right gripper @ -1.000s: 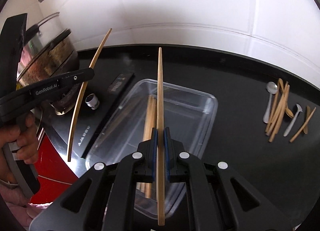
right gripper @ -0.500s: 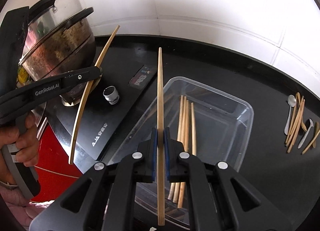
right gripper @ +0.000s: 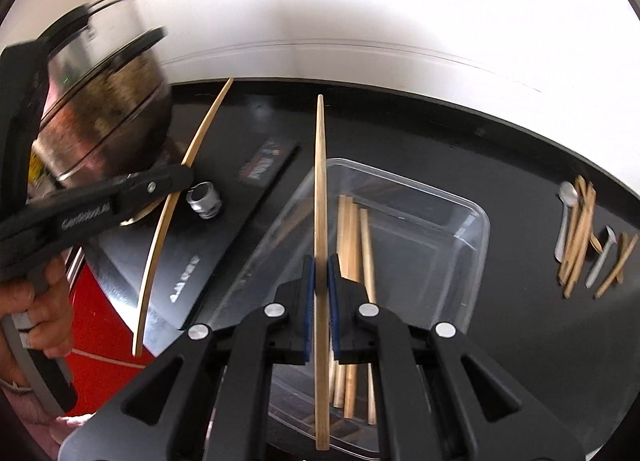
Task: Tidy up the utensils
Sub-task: 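Carry both held chopsticks over the clear plastic bin, then open both grippers to drop the chopsticks into the bin, then move both grippers back over the spoons and chopsticks on the table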
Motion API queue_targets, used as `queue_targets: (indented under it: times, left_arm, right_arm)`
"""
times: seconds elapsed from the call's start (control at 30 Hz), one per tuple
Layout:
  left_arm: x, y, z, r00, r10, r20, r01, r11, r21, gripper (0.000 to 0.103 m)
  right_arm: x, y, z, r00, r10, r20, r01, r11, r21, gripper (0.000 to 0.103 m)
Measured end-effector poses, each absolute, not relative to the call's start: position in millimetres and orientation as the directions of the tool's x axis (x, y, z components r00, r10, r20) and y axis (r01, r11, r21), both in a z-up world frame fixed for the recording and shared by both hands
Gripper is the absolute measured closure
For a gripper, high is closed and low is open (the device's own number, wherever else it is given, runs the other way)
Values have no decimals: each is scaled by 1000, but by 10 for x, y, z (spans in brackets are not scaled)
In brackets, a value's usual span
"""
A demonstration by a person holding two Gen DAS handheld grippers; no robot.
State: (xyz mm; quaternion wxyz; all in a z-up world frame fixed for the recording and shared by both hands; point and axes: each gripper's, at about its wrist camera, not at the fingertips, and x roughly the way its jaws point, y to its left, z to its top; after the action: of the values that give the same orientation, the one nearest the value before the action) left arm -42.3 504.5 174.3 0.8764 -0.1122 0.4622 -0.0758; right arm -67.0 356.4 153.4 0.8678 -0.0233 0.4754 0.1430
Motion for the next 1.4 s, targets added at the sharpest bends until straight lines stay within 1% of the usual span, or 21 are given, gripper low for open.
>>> queue_targets:
  times: [0.17,0.23,0.27,0.3,0.33,0.37,0.4,0.43,0.47,0.53,0.6,0.77,1.0,1.13,1.4]
  left_arm:
    - [-265,4837,1517,461,-337,-821,69,936,-345,98]
    - [-122,4685,1318,370,-361,-856,105,932,-348,97]
    - [-75,4643,1253,339,-358,-870,103,934,-343,92]
    - [-33,4637,1219,323,-347,-880,87,937,-337,72]
    - [4,4666,1236,332,-347,-877,54,935,-350,50]
    - [19,4716,1294,365,-358,-859,30,927,-374,8]
    - [32,4764,1371,407,-350,-844,6,925,-380,6]
    - [57,4793,1446,438,-323,-839,-9,932,-363,6]
    - [109,4799,1536,463,-296,-836,-11,941,-339,6]
    - [167,4767,1634,496,-258,-829,-16,952,-305,6]
    - [217,4625,1719,523,-233,-819,0,962,-274,6]
    - [249,4013,1754,501,-238,-832,115,971,-208,6]
    - [191,3109,1729,455,-265,-850,214,959,-184,6]
    - [182,2638,1707,442,-254,-860,237,958,-162,6]
    - [201,1880,1578,432,-198,-880,221,969,-109,6]
  right_arm:
    - [-592,3289,1391,474,185,-861,-172,978,116,96]
    - [-534,3241,1215,404,172,-898,-151,981,120,96]
    - [-528,3228,1153,380,168,-910,-143,982,122,96]
    - [-534,3214,1126,371,158,-915,-140,984,113,88]
    - [-555,3192,1141,388,128,-913,-143,987,78,49]
    - [-589,3161,1190,430,89,-898,-141,990,31,25]
    - [-636,3127,1255,488,39,-872,-128,991,-27,7]
    - [-689,3079,1325,549,-20,-835,-117,988,-101,7]
    - [-711,3044,1348,564,-51,-824,-115,983,-140,7]
    - [-765,2895,1352,572,-91,-815,-87,982,-170,7]
    - [-810,2729,1330,559,-103,-823,-58,985,-163,7]
    - [-897,2229,1337,538,-117,-835,20,992,-126,7]
    - [-992,1452,1415,540,-132,-831,94,991,-96,7]
    - [-1019,1015,1402,531,-130,-837,112,990,-83,7]
    - [-1031,135,1425,539,-128,-833,151,987,-53,7]
